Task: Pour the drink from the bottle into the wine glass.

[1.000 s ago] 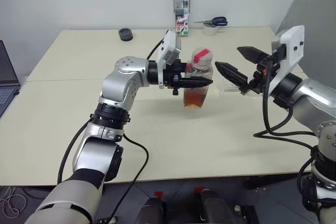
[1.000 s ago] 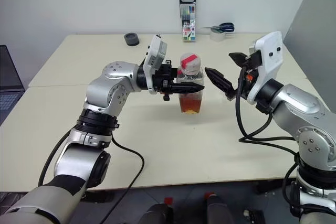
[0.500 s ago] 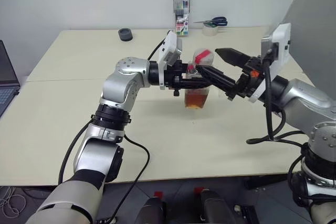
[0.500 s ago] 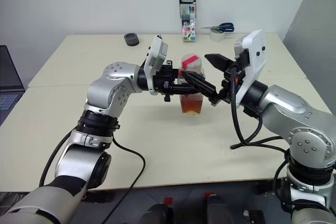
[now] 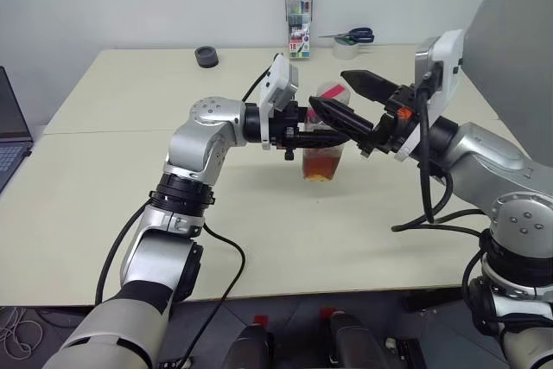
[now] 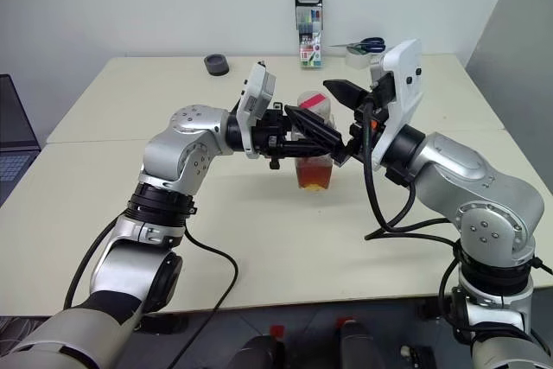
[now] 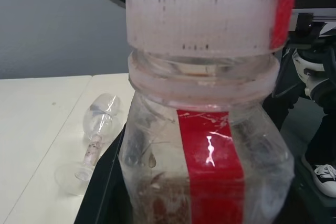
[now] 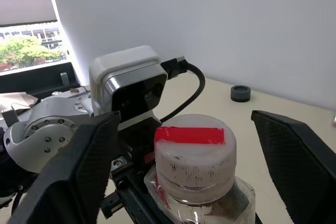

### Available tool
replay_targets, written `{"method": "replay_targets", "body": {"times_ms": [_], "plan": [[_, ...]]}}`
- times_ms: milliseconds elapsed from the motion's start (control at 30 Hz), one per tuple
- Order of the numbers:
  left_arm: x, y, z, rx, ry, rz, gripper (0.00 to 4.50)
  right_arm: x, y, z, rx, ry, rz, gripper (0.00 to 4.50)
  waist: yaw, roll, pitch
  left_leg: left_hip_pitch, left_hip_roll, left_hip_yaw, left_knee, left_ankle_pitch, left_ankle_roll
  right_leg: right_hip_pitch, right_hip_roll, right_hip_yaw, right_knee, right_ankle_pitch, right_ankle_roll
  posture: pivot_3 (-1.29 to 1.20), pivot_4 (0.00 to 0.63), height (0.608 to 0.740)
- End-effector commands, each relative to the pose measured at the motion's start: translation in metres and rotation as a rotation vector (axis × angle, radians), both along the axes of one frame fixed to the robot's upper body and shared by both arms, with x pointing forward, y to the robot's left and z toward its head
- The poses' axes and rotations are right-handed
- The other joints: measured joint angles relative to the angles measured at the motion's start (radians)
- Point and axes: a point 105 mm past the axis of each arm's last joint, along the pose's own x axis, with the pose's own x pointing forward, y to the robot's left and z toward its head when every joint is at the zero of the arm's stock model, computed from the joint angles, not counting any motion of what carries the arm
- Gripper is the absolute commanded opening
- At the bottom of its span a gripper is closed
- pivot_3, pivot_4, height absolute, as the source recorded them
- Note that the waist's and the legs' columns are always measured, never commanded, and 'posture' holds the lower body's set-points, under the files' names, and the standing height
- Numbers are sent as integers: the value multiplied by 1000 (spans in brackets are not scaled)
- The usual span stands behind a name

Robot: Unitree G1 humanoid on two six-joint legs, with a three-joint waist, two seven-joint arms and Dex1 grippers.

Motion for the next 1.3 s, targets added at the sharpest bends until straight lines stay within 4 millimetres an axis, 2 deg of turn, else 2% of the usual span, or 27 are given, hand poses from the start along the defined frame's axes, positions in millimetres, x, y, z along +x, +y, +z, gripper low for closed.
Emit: {"method": "replay_targets", "body": {"times_ms": [33,133,333,533,633,767,833,900,1033,1167,1300], "plan": [[-7,-1,17,-25,-66,-26,1766,-7,2,10,-1,-65,20,2811,0,0,0,0,0,0,0,0,0,0,0,0,0,0,0,0,150,740],[-7,-1,17,-24,-66,-27,1766,-8,4,4,-42,-72,24,1796,0,0,0,0,0,0,0,0,0,0,0,0,0,0,0,0,150,740],[-7,-2,17,-22,-66,-29,1766,-2,-1,8,-19,-87,-17,1764,0,0,0,0,0,0,0,0,0,0,0,0,0,0,0,0,150,740],[-8,-2,17,-21,-66,-31,1766,2,-15,36,47,-169,-72,1764,0,0,0,0,0,0,0,0,0,0,0,0,0,0,0,0,150,740],[-8,-2,18,-21,-67,-31,1766,-2,-21,34,20,-153,-68,1764,0,0,0,0,0,0,0,0,0,0,0,0,-1,0,0,0,150,740],[-8,-1,17,-23,-66,-26,1766,-3,-42,34,71,-107,-141,1764,1,0,0,0,0,0,0,0,0,0,0,0,-1,0,0,0,150,740],[-8,0,16,-24,-65,-22,1766,-1,-58,20,47,-74,-231,1764,2,0,0,-1,0,-1,0,0,0,0,-1,1,-1,0,0,0,150,740],[-8,0,16,-25,-64,-20,1766,6,-78,-6,10,-15,-376,1764,3,0,0,-1,0,-1,0,0,1,1,-2,0,-2,0,0,0,150,740],[-8,0,15,-24,-62,-19,1766,9,-116,-85,-104,163,-657,1764,6,0,0,-1,0,0,0,-1,1,1,-1,1,-2,0,0,0,150,740],[-8,-1,15,-26,-61,-24,1766,8,-137,-141,-170,251,-823,1764,-1,0,0,1,-1,2,0,0,1,1,2,1,1,0,1,0,150,740],[-9,-4,16,-25,-62,-33,1766,17,-145,-161,-119,273,-921,1764,-5,0,0,8,1,8,-1,-1,1,3,5,5,3,0,1,0,150,740]]}}
